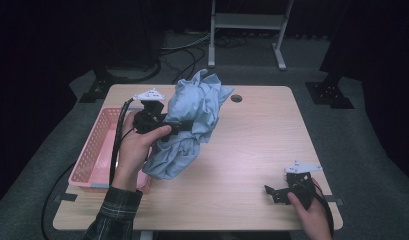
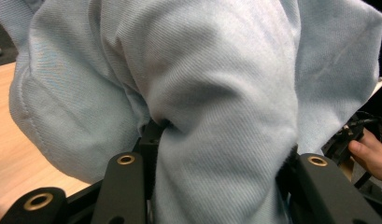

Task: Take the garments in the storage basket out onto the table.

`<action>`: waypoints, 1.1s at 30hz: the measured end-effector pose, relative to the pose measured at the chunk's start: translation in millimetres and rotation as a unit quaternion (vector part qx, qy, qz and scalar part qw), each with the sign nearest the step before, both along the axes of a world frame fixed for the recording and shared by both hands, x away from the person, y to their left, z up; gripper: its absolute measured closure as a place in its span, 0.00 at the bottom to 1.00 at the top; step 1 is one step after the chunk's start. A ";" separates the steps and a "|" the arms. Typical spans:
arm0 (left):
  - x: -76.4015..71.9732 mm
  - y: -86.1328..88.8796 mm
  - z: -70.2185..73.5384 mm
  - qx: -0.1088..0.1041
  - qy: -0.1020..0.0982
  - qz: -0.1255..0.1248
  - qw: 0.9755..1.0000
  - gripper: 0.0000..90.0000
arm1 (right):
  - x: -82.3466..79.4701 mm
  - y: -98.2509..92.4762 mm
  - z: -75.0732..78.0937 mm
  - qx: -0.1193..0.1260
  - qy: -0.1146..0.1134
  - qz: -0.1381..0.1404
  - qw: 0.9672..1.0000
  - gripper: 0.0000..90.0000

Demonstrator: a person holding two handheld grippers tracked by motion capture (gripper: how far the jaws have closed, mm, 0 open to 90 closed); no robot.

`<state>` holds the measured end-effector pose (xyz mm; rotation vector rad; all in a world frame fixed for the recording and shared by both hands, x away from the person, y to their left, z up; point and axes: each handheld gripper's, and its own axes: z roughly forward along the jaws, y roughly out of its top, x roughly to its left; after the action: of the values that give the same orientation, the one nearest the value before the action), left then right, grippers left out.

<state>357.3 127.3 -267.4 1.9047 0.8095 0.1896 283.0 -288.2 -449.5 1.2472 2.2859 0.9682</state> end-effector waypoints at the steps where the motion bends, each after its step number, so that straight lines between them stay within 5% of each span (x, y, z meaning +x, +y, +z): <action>1: 0.6 -2.7 0.3 -0.002 -0.001 -0.002 1.000 0.60 | 0.0 0.0 0.0 0.000 0.000 0.000 1.000 0.00; 25: 5.0 -48.5 -1.6 -0.014 -0.007 -0.052 0.999 0.60 | 0.0 0.0 0.0 0.000 0.000 0.000 1.000 0.00; 33: 6.5 -58.8 -11.2 -0.013 -0.014 -0.046 0.999 0.60 | 0.0 0.0 0.0 0.000 0.000 0.000 1.000 0.00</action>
<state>363.8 68.5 -278.6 1.9068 0.7009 0.1472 282.9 -288.2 -449.6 1.2470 2.2849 0.9679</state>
